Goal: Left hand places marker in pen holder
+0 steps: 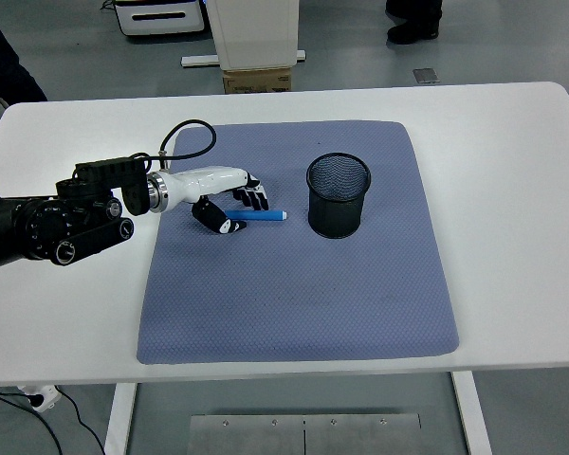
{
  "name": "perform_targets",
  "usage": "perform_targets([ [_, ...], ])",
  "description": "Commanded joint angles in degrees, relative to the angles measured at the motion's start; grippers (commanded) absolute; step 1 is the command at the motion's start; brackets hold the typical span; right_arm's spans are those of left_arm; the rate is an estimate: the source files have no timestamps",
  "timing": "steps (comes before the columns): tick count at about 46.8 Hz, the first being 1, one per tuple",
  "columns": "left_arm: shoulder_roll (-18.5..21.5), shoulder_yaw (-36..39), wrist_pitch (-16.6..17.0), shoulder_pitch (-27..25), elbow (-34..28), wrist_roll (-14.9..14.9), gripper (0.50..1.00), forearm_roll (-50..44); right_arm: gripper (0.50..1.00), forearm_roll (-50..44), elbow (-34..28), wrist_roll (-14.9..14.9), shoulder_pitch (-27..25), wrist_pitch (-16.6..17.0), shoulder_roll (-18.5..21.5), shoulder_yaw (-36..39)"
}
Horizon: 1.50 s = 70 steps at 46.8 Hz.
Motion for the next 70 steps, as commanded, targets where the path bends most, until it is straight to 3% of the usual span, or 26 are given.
perform_targets([
  [1, 0.0, 0.0, 0.6, 0.1, 0.0, 0.0, 0.654, 0.7, 1.0, 0.0, 0.0, 0.0, 0.0, 0.0, 0.0, 0.0],
  [8, 0.0, 0.0, 0.8, 0.1, 0.1, 0.0, 0.651, 0.8, 1.0, 0.0, 0.0, 0.0, 0.1, 0.0, 0.0, 0.0],
  [14, 0.0, -0.1, 0.9, 0.1, 0.5, 0.0, 0.602, 0.8, 1.0, 0.0, 0.0, 0.0, 0.1, 0.0, 0.0, 0.0],
  [21, 0.0, 0.0, 0.9, 0.1, 0.5, -0.1, 0.5, 0.9, 1.0, 0.0, 0.0, 0.0, 0.0, 0.0, 0.0, 0.0],
  [45, 0.1, -0.1, 0.7, -0.1, 0.5, -0.2, 0.5, 0.7, 1.0, 0.0, 0.0, 0.0, 0.1, -0.1, 0.0, 0.0],
  [70, 0.9, -0.3, -0.7, -2.3, 0.5, -0.5, 0.5, -6.8, 1.0, 0.0, 0.0, 0.0, 0.0, 0.0, 0.0, 0.0],
])
